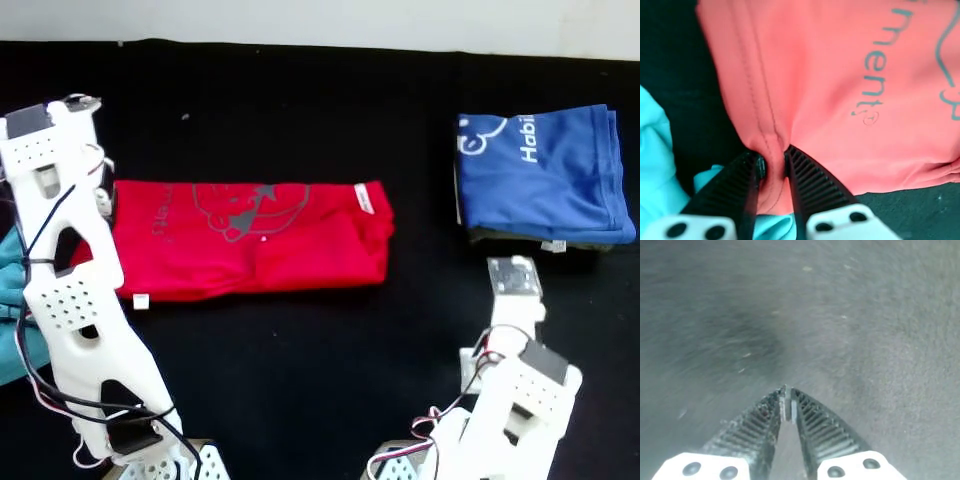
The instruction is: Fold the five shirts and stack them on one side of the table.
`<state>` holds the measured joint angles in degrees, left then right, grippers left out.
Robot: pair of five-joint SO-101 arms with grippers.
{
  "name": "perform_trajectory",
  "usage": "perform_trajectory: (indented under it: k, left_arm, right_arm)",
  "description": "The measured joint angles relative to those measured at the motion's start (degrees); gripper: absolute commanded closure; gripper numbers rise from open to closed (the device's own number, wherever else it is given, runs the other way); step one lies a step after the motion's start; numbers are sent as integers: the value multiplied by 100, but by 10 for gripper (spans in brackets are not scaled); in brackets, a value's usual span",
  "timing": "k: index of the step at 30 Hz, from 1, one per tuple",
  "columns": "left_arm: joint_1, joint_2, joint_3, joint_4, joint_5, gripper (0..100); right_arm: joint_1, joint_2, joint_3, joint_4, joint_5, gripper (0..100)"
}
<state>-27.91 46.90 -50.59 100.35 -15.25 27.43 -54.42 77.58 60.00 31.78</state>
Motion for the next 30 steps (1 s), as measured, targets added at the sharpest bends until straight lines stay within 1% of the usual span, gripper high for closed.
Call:
perform_trajectory:
  k: [3, 6, 10, 14, 19, 22, 25, 30]
  left_arm:
    - [334, -607, 510, 0, 0, 991]
    - [870, -1310, 1055, 0, 0, 991]
    - [1820, -2233, 1451, 0, 0, 991]
    - [2796, -2664, 1459, 0, 0, 991]
    - [3991, -2620, 1231, 0, 0, 991]
    - [4633, -2286, 985, -97, -9, 991]
    - [5020, -1873, 756, -475, -9, 991]
    - [5371, -1073, 448, -1143, 0, 991]
  right_arm:
    - [290, -9, 589, -853, 0, 992]
    - [431, -70, 985, -1433, 0, 992]
    - [475, -70, 1143, -1714, 0, 992]
    - [475, -79, 1160, -1741, 0, 992]
    - [475, -79, 1160, -1741, 0, 992]
    - [475, -79, 1160, -1741, 0, 992]
    - [475, -79, 1160, -1758, 0, 992]
    - [475, -79, 1169, -1776, 0, 992]
